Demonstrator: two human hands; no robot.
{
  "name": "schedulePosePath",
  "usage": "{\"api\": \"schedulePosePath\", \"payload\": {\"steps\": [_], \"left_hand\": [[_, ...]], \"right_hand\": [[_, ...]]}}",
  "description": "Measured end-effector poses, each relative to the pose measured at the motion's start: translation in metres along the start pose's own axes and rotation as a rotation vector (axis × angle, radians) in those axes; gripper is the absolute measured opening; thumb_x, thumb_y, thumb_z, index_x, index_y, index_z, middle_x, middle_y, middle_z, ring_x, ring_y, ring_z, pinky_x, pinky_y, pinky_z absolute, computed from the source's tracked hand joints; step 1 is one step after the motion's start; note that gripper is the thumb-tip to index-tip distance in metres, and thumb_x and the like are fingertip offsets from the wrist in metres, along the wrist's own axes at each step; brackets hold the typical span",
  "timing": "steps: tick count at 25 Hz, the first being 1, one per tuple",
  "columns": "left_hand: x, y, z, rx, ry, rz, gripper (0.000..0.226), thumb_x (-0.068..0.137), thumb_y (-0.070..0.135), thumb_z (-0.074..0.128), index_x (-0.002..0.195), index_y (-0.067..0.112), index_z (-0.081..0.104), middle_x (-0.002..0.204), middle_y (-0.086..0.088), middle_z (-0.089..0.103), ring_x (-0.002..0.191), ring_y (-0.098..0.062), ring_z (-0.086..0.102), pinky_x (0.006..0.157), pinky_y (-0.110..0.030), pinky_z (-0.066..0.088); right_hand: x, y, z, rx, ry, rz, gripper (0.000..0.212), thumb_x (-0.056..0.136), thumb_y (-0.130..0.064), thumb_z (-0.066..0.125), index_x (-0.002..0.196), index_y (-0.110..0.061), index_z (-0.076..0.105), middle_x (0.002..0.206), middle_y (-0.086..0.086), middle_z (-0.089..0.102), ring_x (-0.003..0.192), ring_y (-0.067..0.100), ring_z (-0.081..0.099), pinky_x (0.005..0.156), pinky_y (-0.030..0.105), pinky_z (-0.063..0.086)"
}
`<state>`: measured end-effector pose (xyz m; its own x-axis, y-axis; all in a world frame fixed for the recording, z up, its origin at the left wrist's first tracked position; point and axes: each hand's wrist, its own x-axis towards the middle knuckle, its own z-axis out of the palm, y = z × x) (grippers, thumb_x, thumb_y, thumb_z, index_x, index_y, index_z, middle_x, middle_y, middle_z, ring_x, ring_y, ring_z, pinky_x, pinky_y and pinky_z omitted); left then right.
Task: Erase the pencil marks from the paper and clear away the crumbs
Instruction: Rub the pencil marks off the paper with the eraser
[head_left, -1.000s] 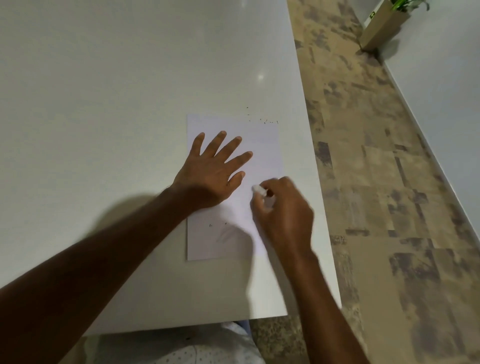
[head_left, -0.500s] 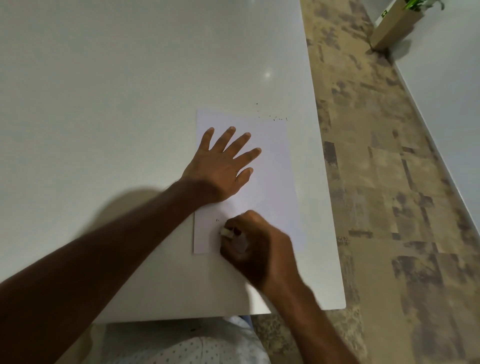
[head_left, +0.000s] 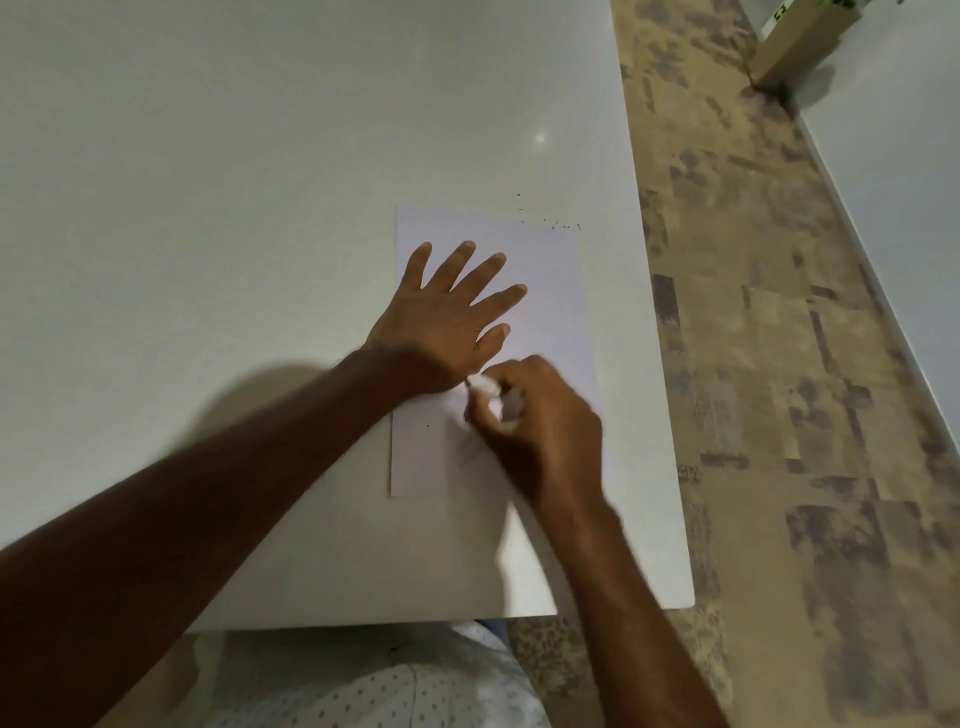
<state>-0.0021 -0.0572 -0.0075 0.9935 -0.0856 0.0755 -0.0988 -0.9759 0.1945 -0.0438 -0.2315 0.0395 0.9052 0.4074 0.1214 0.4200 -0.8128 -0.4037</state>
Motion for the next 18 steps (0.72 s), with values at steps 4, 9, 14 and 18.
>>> {"api": "schedulePosePath", "payload": {"steps": [4, 9, 14, 18], "left_hand": [[0.000, 0.002, -0.004, -0.001, -0.034, -0.036, 0.056, 0.105, 0.052, 0.006, 0.160, 0.042, 0.001, 0.170, 0.005, -0.007, 0.157, -0.025, -0.010, 0.123, -0.058, -0.004], [0.001, 0.001, -0.001, 0.004, -0.042, -0.028, 0.056, 0.106, 0.053, 0.008, 0.161, 0.041, 0.000, 0.170, 0.004, -0.008, 0.157, -0.026, -0.010, 0.123, -0.059, -0.005], [-0.001, 0.000, -0.005, -0.032, -0.033, -0.018, 0.053, 0.108, 0.046, 0.012, 0.161, 0.041, 0.009, 0.171, 0.005, 0.000, 0.157, -0.025, -0.006, 0.124, -0.057, -0.002], [0.000, -0.004, -0.010, -0.154, -0.017, -0.035, 0.050, 0.109, 0.033, 0.022, 0.159, 0.037, 0.023, 0.170, 0.008, 0.010, 0.157, -0.019, 0.000, 0.125, -0.052, -0.002]], "right_hand": [[-0.020, -0.004, 0.009, 0.044, -0.029, -0.079, 0.010, 0.095, -0.037, 0.071, 0.090, -0.028, 0.072, 0.089, -0.008, 0.067, 0.077, 0.007, 0.057, 0.069, 0.010, 0.040], [0.000, 0.010, -0.004, 0.037, 0.040, 0.066, 0.004, 0.096, -0.036, 0.071, 0.096, -0.032, 0.072, 0.094, -0.014, 0.067, 0.078, 0.001, 0.050, 0.067, 0.001, 0.031], [-0.033, -0.011, -0.021, 0.593, -0.198, 0.251, 0.013, 0.101, -0.032, 0.068, 0.102, -0.021, 0.074, 0.097, -0.008, 0.073, 0.089, 0.007, 0.068, 0.081, 0.016, 0.053], [-0.031, -0.027, -0.010, 1.229, -0.617, 0.622, 0.016, 0.107, -0.014, 0.056, 0.109, -0.002, 0.066, 0.115, 0.014, 0.078, 0.106, 0.027, 0.075, 0.096, 0.038, 0.061]]}}
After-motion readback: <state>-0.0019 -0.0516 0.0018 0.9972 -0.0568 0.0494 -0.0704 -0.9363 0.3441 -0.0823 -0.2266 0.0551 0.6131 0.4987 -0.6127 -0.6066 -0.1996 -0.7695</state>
